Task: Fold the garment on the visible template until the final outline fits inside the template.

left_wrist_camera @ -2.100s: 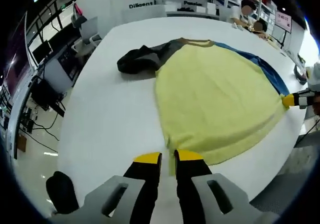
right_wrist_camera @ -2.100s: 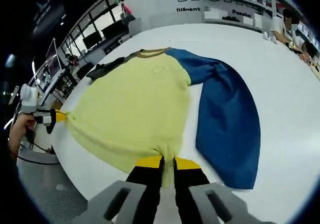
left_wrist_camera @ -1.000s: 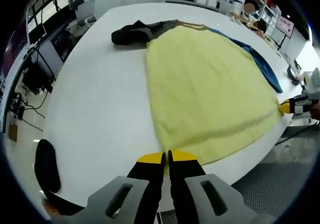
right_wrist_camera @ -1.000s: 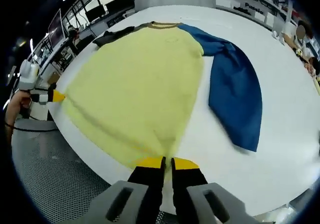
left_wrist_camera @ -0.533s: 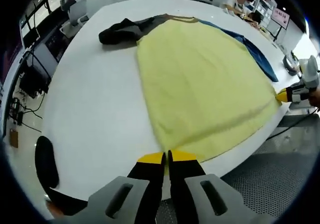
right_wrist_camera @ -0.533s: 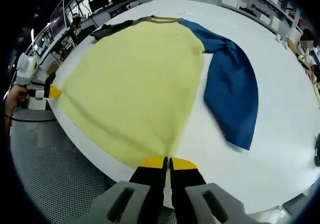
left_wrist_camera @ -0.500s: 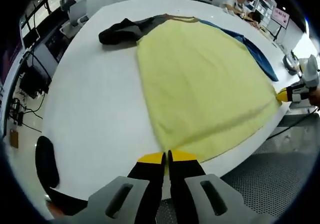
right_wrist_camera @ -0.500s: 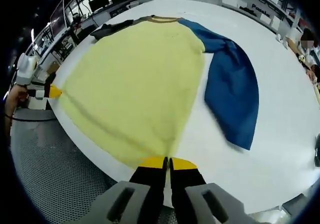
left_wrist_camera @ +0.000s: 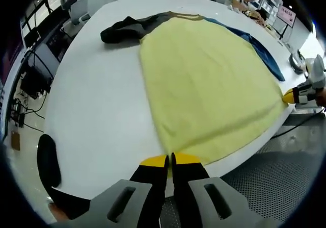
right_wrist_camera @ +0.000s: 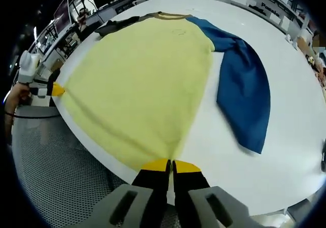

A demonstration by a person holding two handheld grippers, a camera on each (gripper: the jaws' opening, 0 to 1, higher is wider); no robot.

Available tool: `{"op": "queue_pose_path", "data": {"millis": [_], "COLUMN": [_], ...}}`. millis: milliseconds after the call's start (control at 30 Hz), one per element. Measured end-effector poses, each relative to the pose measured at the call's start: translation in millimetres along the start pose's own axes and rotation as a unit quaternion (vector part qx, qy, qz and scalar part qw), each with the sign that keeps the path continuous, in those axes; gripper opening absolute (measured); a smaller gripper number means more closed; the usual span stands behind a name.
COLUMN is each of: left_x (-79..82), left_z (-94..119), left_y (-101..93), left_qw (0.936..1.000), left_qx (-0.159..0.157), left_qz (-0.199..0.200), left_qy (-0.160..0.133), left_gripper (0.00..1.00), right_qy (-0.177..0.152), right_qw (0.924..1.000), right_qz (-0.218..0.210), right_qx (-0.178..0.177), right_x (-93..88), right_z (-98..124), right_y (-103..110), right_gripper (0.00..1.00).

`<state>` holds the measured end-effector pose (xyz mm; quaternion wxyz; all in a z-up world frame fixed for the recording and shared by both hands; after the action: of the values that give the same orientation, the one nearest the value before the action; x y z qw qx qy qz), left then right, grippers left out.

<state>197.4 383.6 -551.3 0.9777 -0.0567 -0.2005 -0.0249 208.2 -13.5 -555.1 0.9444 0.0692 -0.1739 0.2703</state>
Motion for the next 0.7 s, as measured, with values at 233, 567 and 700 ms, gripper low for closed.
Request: {"op": "queue_pose_path", "data": {"millis": [233, 567, 700], "left_x": [-1.1, -1.8, -1.7], "left_z": [1.1, 2.5, 2.9], "left_y": [-0.6, -1.3, -1.8], "left_qw": [1.0, 0.9998, 0.9997], "left_qx": [0.007, 0.014, 0.019], "left_qz": [-0.005, 0.004, 0.002], "left_qy": [0.004, 0.016, 0.014], "left_gripper": [0.05, 0.05, 0.06], "right_qy": [0.009, 0.013, 0.013], "right_qw": [0.9999, 0.9999, 0.9999], "right_qz": [0.01, 0.008, 0.004], "right_qx": [0.0, 0.005, 0.01], "right_x": [-1.0, -2.5, -2.3], "right_z": [0.7, 1.4, 1.5], "right_y": [3.5, 4.6, 3.1], "right_gripper": [0.0, 0.0, 0.0]}}
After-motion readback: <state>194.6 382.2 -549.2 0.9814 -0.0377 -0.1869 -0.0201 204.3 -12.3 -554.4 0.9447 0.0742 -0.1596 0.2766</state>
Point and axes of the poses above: the point that each gripper's makers call its tool centre point, and the gripper's own axes: z roughly backward along the fingers, y roughly to its left, x roughly out of its top, the point moved 10 cm from there along z, roughly backward along the fingers, and after that the axes turned 9 degrees about z, right-handed, at the moved point
